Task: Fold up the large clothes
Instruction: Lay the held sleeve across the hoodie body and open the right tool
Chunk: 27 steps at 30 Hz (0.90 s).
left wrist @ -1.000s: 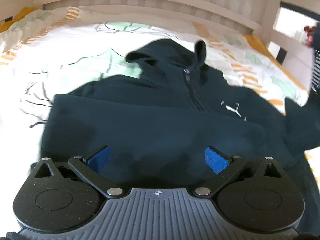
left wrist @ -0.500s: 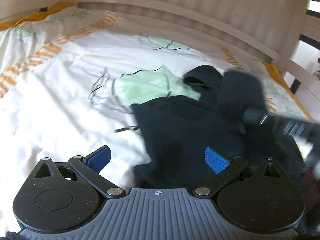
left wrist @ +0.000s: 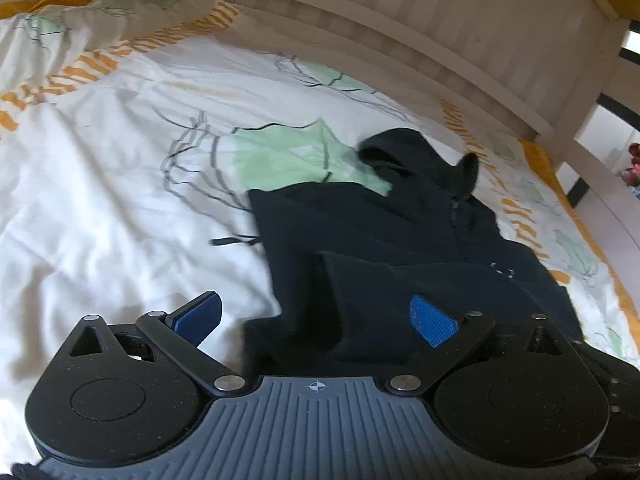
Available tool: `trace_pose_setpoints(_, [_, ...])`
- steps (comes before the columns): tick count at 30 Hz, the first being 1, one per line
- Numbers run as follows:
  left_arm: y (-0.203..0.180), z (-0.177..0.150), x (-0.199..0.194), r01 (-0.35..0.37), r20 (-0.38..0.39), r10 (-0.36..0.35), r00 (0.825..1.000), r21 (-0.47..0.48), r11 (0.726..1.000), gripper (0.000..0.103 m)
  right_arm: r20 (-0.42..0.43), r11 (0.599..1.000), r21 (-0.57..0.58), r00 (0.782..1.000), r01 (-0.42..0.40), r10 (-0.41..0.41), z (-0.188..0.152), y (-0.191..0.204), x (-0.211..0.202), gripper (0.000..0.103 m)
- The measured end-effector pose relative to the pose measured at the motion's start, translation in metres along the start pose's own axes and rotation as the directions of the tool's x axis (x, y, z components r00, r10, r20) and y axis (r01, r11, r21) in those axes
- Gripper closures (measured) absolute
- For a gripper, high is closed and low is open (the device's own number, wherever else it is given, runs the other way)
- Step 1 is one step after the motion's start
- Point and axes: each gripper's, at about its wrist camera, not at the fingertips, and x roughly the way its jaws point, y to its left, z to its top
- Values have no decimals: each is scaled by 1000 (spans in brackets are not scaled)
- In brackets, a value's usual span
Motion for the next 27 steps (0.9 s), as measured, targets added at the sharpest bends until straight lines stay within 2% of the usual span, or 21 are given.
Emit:
trace_pose_setpoints(3, [-12, -2, 8, 7, -10, -7, 1000, 23, 1000, 1, 40, 998, 34, 998, 51, -52, -4, -22, -19, 28])
trace_pose_setpoints(6, [-27, -5, 18, 9, -24, -8, 1000, 56, 998, 1, 90, 986, 85, 984, 146, -153, -4, -53, -37, 28])
trace_pose_setpoints(10, [-47, -11, 30, -27, -28, 30, 999, 131, 991, 1, 76, 948, 190, 959, 255, -273, -4, -103, -44, 28])
trace_pose_setpoints(12, [-52, -13, 35, -47, -24, 52, 998, 164, 985, 1, 26, 926, 233, 950, 298, -312, -10, -126, -43, 28])
trace_pose_setpoints(15, [-53, -17, 38, -70, -19, 75, 997, 189, 979, 1, -93, 897, 329, 955, 296, -282, -35, -150, -43, 29])
trace_pose_setpoints(18, [-54, -22, 41, -95, -16, 101, 995, 232, 968, 1, -50, 904, 333, 963, 268, -267, -57, -146, -58, 30])
trace_pose_setpoints(23, [-57, -35, 51, -138, 1, 143, 990, 284, 949, 0, -44, 894, 357, 961, 271, -274, -59, -142, -61, 30])
trace_pose_setpoints(27, [-61, -49, 54, -175, 54, 167, 984, 326, 929, 0, -28, 897, 341, 957, 279, -287, -64, -140, -61, 29])
